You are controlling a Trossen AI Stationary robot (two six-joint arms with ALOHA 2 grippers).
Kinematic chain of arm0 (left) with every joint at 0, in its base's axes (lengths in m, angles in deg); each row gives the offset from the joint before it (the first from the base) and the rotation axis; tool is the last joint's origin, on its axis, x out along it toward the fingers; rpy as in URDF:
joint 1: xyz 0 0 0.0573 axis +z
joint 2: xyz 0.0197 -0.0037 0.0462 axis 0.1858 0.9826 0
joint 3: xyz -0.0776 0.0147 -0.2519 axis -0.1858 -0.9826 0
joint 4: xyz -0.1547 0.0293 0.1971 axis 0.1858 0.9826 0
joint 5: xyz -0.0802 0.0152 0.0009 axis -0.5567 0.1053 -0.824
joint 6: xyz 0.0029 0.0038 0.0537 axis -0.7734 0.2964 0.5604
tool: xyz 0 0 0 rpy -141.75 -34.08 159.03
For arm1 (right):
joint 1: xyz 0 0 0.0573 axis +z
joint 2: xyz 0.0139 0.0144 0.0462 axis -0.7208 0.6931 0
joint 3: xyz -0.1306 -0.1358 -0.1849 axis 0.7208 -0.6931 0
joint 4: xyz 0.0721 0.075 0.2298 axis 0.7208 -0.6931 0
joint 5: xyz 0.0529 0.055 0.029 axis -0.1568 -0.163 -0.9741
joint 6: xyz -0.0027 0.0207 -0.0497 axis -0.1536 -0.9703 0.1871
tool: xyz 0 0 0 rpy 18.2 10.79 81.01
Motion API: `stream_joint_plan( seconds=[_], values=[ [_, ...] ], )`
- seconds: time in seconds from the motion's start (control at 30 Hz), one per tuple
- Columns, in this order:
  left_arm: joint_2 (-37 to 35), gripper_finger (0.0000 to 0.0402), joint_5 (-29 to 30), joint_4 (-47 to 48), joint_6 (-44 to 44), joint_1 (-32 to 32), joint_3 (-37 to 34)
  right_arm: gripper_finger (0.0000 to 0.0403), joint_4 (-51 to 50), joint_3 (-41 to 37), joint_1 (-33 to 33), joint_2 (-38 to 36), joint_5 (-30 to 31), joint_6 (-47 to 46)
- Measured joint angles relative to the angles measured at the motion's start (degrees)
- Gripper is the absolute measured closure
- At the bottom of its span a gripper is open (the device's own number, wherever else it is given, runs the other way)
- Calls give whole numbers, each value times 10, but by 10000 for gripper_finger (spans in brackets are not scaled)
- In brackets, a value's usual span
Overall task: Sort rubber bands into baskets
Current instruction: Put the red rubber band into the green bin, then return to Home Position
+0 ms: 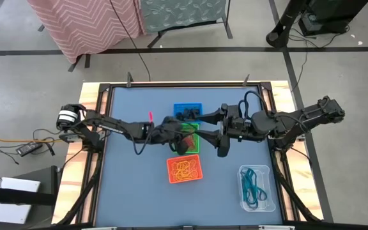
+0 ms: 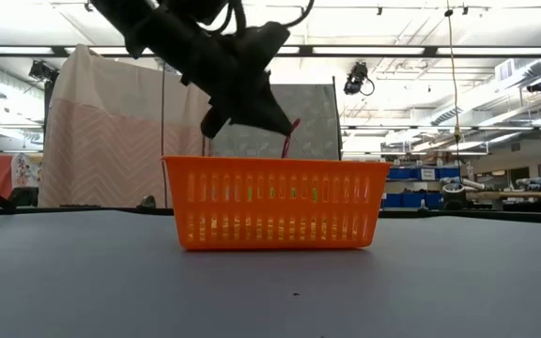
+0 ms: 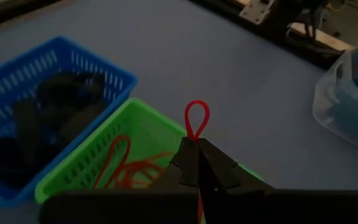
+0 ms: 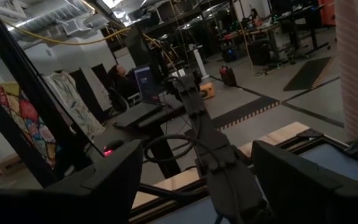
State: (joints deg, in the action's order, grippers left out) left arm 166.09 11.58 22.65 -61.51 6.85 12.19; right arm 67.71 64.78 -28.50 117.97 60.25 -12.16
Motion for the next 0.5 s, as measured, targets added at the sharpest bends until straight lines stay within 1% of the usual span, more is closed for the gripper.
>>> stream_joint_plan(
  seconds=[0.1,0.17,0.23,0.33,0.5],
  values=[
    [0,398,1,4,-29,2,-5,92,0,0,0,0,0,0],
    [0,389,-2,4,-27,5,-5,92,0,0,0,0,0,0],
    [0,374,-20,4,-20,11,-5,92,0,0,0,0,0,0],
    [0,338,-62,5,-18,22,-5,92,0,0,0,0,0,0],
    [0,258,-73,16,7,31,-3,92,0,0,0,0,0,1]
  ],
)
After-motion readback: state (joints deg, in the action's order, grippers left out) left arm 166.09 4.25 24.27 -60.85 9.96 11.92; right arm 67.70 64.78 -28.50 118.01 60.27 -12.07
